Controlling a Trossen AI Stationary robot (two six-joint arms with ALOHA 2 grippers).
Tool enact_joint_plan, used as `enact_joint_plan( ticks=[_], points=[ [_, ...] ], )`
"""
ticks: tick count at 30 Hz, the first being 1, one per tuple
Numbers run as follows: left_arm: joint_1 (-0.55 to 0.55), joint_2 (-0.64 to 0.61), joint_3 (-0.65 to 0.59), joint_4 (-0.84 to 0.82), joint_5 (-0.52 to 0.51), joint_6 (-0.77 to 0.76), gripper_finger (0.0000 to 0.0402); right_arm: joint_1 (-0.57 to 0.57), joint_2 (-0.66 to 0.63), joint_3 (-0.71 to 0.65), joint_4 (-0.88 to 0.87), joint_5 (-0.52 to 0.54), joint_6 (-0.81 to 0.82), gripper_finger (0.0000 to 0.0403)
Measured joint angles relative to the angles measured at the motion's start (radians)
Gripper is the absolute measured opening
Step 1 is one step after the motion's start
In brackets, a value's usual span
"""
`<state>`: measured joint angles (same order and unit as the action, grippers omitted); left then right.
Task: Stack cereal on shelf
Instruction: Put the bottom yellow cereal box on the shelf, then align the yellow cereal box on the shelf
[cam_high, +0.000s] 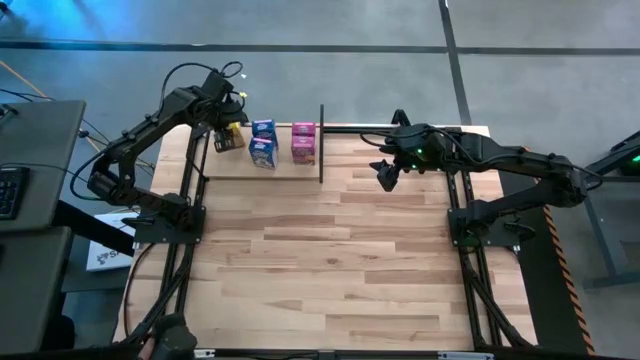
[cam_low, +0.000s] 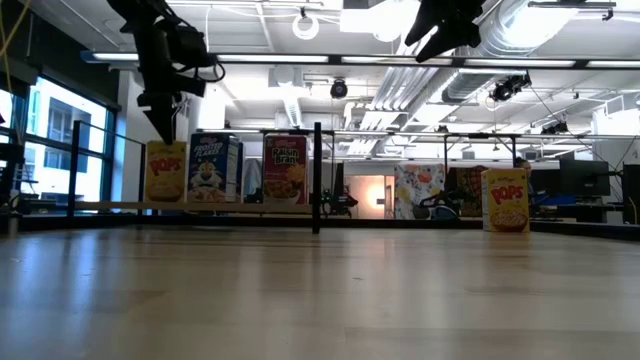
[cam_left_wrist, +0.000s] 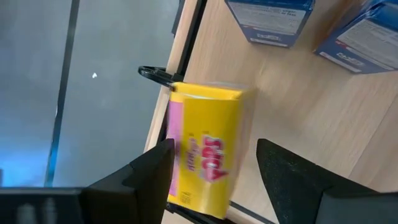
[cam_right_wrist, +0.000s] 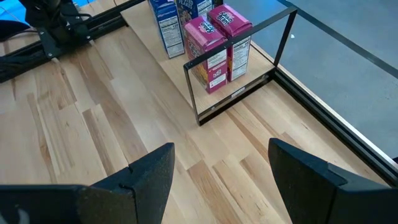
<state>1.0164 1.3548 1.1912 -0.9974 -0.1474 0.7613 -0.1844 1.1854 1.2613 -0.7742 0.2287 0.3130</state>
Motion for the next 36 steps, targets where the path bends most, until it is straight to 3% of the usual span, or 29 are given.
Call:
enact_joint_plan(
  ticks=[15,24,28,34,36],
  points=[
    [-0.005,-0.113,0.001,0.010,0.004,-0.064,0.0221,0.000,0.000,0.000,0.000,0.000,-0.007,0.0250],
    [-0.004,-0.297,0.001,0.172,0.223,-0.338,0.0212,0.000,0.000,0.000,0.002,0.022,-0.008,0.0250],
    [-0.010,-0.384,0.002,0.268,0.335,-0.512,0.0170,0.000,0.000,0.000,0.002,0.030,-0.008,0.0250],
    [-0.102,-0.495,-0.064,0.400,0.411,-0.729,0.0030,-0.001,-0.003,0.000,0.001,0.058,-0.008,0.0250],
    [-0.147,-0.539,-0.129,0.500,0.417,-0.815,0.0010,-0.006,-0.003,0.000,0.001,0.061,-0.009,0.0250]
  ],
)
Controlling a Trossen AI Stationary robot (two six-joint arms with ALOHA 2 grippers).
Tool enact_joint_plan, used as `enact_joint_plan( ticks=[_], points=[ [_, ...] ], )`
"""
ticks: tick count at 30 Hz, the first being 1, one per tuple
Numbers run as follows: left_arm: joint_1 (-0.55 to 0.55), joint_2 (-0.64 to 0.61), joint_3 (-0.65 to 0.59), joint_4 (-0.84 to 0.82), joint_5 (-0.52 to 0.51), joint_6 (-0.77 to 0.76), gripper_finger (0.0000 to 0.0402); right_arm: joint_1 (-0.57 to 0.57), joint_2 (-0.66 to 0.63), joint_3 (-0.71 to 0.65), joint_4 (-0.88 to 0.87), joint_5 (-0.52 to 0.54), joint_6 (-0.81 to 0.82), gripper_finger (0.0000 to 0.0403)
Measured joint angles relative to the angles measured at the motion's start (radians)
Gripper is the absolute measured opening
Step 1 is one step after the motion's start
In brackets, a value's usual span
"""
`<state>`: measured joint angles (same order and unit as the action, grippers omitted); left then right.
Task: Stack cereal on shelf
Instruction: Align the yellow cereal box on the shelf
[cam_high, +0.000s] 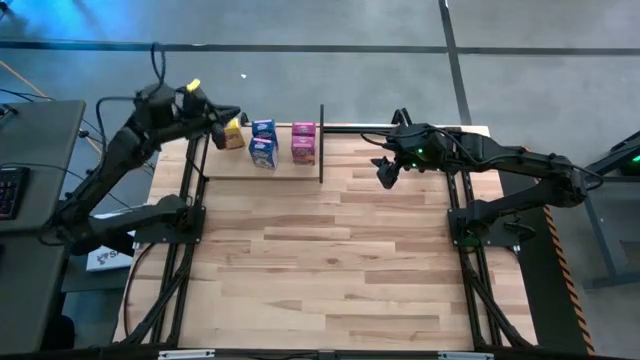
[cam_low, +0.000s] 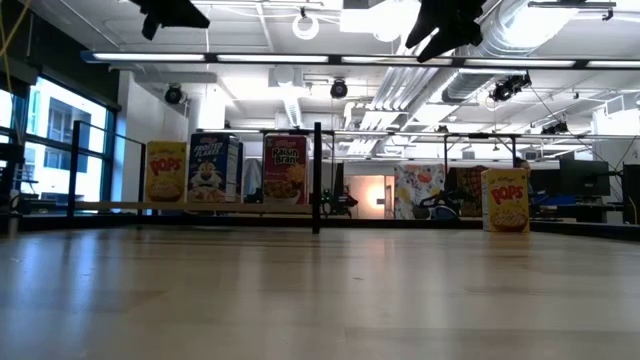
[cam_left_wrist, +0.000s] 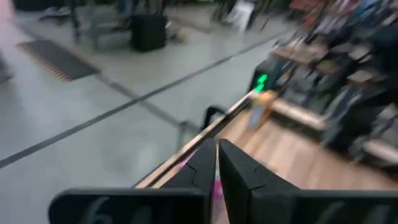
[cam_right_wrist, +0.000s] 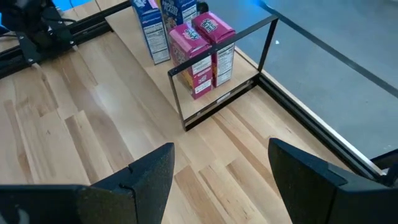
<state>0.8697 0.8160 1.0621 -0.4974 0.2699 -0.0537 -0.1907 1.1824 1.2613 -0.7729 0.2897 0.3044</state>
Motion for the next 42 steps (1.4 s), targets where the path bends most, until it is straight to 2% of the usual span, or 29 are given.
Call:
enact_joint_plan(
  ticks=[8,12,15,18,20,24,28,32,36,42],
  points=[
    [-0.195,-0.154,-0.345,0.473,-0.009,-0.179,0.0003,-0.040,0.000,0.000,0.091,-0.066,-0.073,0.0250],
    [-0.240,-0.182,-0.434,0.620,-0.037,-0.217,0.0001,-0.061,0.000,0.000,0.122,-0.089,-0.081,0.0250],
    [-0.245,-0.190,-0.439,0.632,-0.063,-0.233,0.0001,-0.089,0.000,0.000,0.086,-0.009,-0.037,0.0250],
    [-0.245,-0.195,-0.439,0.634,-0.065,-0.233,0.0001,-0.162,0.000,0.000,0.056,0.079,-0.016,0.0250],
    [-0.245,-0.195,-0.439,0.634,-0.065,-0.234,0.0000,-0.263,0.003,0.010,0.010,0.055,0.004,0.0250],
    [-0.245,-0.195,-0.439,0.633,-0.065,-0.251,0.0000,-0.512,0.068,0.103,-0.198,-0.054,0.001,0.0250],
    [-0.245,-0.195,-0.439,0.631,-0.064,-0.259,0.0000,-0.698,0.175,0.179,-0.366,-0.105,-0.178,0.0250],
    [-0.245,-0.195,-0.439,0.631,-0.064,-0.259,0.0000,-0.799,0.290,0.195,-0.490,-0.127,-0.359,0.0250],
    [-0.245,-0.195,-0.439,0.631,-0.064,-0.259,0.0000,-0.837,0.394,0.196,-0.578,-0.129,-0.530,0.0250],
    [-0.245,-0.195,-0.439,0.631,-0.063,-0.259,0.0000,-0.835,0.490,0.196,-0.583,-0.098,-0.717,0.0250]
  ],
)
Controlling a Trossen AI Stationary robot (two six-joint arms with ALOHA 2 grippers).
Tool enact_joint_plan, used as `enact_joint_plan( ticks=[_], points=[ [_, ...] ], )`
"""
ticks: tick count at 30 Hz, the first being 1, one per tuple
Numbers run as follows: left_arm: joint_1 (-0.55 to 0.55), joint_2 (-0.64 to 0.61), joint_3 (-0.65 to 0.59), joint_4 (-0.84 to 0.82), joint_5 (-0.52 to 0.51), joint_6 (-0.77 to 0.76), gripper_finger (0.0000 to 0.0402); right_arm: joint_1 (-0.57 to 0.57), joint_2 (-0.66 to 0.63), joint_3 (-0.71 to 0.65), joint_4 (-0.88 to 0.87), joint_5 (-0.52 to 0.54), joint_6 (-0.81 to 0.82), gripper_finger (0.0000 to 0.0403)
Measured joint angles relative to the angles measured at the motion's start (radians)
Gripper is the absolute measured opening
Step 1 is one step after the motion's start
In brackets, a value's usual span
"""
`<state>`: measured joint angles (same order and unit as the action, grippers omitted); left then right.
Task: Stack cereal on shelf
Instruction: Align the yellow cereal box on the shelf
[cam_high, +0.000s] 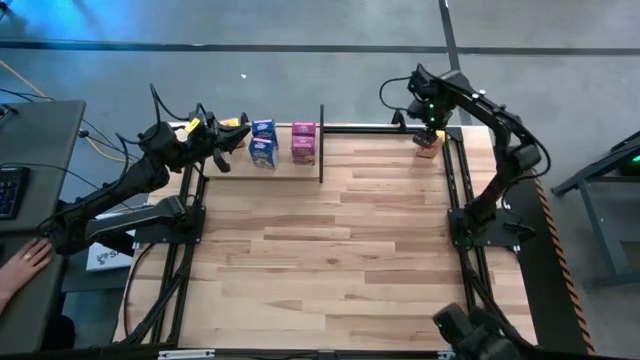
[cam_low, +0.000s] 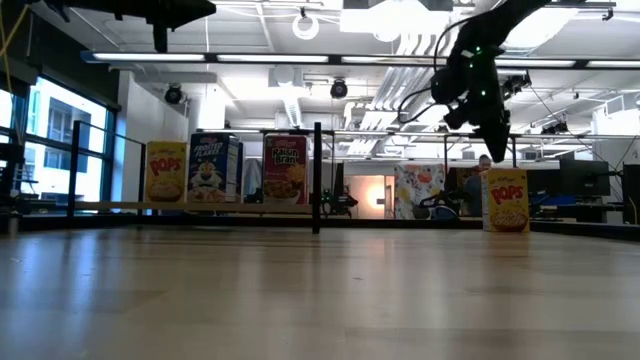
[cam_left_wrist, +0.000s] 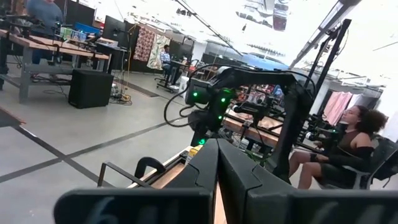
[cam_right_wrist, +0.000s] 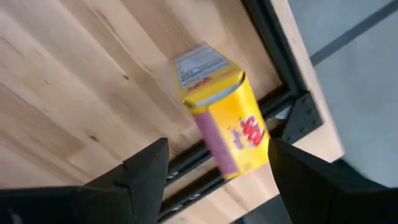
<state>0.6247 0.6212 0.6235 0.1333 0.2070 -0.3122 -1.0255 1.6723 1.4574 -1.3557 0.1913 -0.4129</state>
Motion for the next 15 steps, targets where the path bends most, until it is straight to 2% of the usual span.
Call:
enact_joint_plan(
  ticks=[5,15],
  points=[
    [0.000,0.000,0.000,0.000,0.000,0.000,0.0000,0.000,0.031,0.000,0.017,0.081,-0.068,0.0250],
    [0.000,0.000,0.000,0.000,0.009,-0.001,0.0000,0.001,0.112,0.000,0.031,0.078,-0.076,0.0250]
  ],
)
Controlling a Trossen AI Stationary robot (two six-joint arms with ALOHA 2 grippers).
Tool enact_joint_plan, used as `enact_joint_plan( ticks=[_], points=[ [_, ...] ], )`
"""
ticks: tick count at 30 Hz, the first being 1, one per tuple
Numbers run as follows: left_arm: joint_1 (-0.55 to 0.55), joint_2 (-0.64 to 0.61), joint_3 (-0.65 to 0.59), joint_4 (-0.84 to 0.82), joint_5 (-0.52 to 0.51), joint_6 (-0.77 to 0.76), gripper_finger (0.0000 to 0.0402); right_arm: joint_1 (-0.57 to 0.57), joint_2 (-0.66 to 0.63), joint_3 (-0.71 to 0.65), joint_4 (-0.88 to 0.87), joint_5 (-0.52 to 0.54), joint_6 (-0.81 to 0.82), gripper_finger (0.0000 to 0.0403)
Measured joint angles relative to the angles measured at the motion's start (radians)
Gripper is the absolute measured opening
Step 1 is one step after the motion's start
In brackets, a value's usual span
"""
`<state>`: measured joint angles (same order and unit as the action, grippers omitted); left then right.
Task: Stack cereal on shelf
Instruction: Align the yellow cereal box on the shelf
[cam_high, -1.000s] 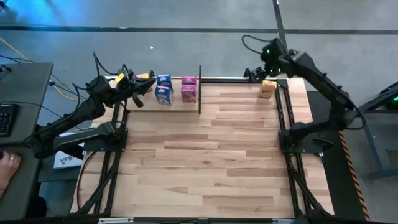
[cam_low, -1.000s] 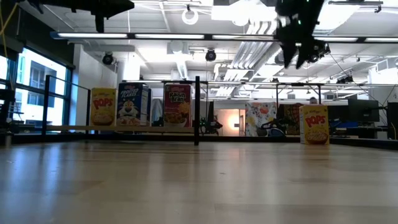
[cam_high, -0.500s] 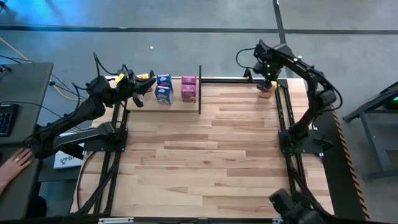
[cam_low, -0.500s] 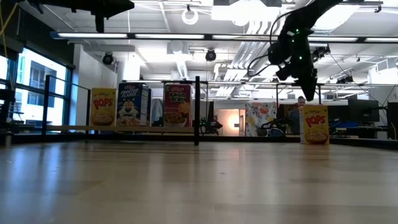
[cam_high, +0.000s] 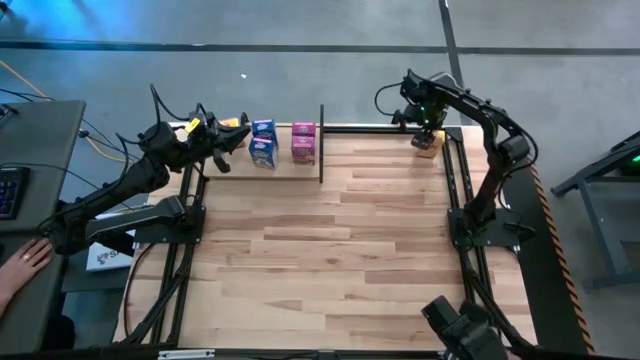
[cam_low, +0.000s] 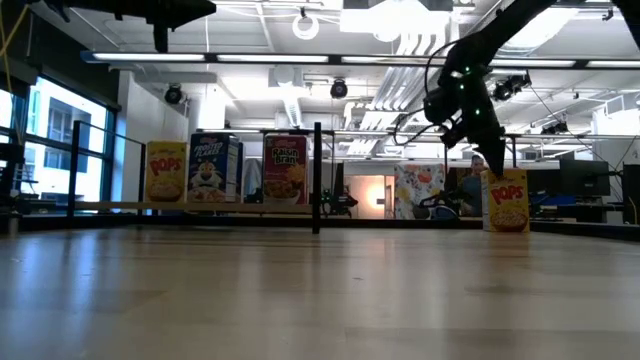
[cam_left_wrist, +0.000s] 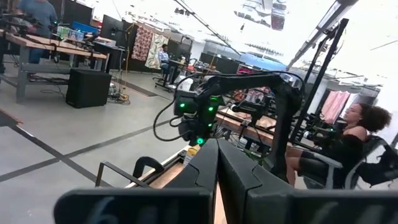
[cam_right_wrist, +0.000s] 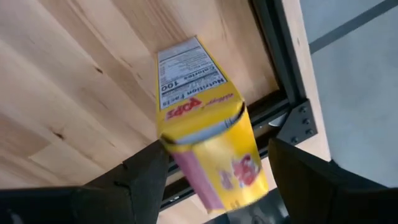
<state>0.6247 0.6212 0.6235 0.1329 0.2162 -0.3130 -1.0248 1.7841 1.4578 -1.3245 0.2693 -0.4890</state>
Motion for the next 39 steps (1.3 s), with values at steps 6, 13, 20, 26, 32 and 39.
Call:
enact_joint_plan(
  ticks=[6,13,20,26,32,39],
  points=[
    [0.000,0.000,0.000,0.000,0.007,0.000,0.0000,0.000,0.065,0.000,-0.001,0.011,0.045,0.0250],
    [0.000,0.000,0.000,0.000,0.007,0.000,0.0000,0.005,0.079,0.000,-0.002,0.007,0.058,0.0222],
    [0.000,0.000,0.000,0.000,-0.016,0.001,0.0000,0.005,0.075,0.000,-0.032,-0.017,0.062,0.0118],
    [0.000,0.002,0.001,0.006,-0.021,0.046,0.0012,0.006,0.053,0.000,-0.102,-0.124,0.089,0.0079],
    [-0.001,0.031,0.002,0.006,-0.017,0.084,0.0080,0.046,-0.084,0.000,-0.136,-0.262,0.122,0.0084],
    [-0.069,0.143,0.096,-0.059,0.061,0.140,0.0183,0.227,-0.288,0.000,-0.144,-0.465,0.253,0.0086]
  ],
)
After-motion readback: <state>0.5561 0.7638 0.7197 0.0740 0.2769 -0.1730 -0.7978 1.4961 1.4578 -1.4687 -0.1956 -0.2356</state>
